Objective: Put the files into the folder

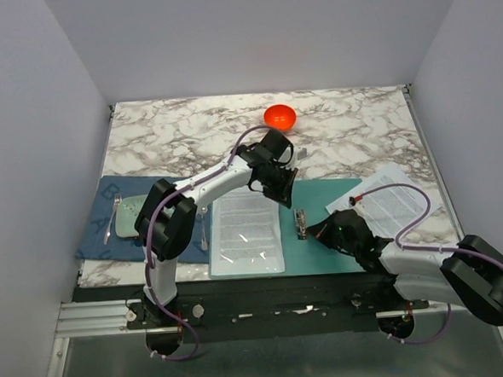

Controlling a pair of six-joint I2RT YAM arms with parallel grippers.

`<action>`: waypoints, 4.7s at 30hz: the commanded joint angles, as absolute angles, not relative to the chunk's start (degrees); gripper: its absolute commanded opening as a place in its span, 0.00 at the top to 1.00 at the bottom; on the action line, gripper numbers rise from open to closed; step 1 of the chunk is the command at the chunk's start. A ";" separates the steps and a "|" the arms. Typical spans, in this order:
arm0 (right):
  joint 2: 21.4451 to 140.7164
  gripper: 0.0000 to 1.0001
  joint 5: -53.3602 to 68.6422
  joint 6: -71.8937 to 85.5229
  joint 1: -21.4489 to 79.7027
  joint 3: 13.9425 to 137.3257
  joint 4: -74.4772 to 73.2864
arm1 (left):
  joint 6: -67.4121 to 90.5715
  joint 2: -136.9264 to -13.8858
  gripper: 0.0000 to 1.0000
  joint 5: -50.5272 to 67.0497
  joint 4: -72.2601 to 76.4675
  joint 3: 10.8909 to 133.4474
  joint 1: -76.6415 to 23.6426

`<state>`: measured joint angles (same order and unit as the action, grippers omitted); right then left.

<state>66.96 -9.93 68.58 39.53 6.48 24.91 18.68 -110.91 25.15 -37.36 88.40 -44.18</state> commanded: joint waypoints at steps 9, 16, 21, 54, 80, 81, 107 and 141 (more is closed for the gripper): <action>49.57 0.99 -11.52 51.95 40.43 9.22 7.73 | 9.49 -114.34 0.99 9.76 -37.70 84.64 -41.40; 49.83 0.99 -4.77 49.14 40.34 10.38 13.43 | 7.82 -116.89 1.00 5.89 -38.94 83.15 -41.40; 53.26 0.99 -2.46 50.18 40.25 10.54 12.75 | 7.29 -116.98 1.00 5.27 -39.11 82.88 -41.31; 76.55 0.99 3.60 39.64 31.22 27.24 21.72 | 5.45 -114.79 1.00 6.24 -39.02 80.16 -41.40; 61.08 0.99 16.16 36.13 29.09 22.59 -1.15 | 4.66 -114.87 1.00 6.59 -40.61 81.56 -41.22; 61.43 0.99 16.69 35.95 29.27 22.85 -0.97 | 4.66 -114.87 1.00 6.50 -40.61 81.56 -41.22; 76.55 0.99 20.40 41.22 32.52 28.21 11.78 | 4.92 -114.35 1.00 6.33 -40.70 81.30 -41.22; 78.46 0.48 -21.86 28.12 30.76 49.29 -31.51 | 3.87 -113.55 1.00 6.50 -41.31 81.30 -41.13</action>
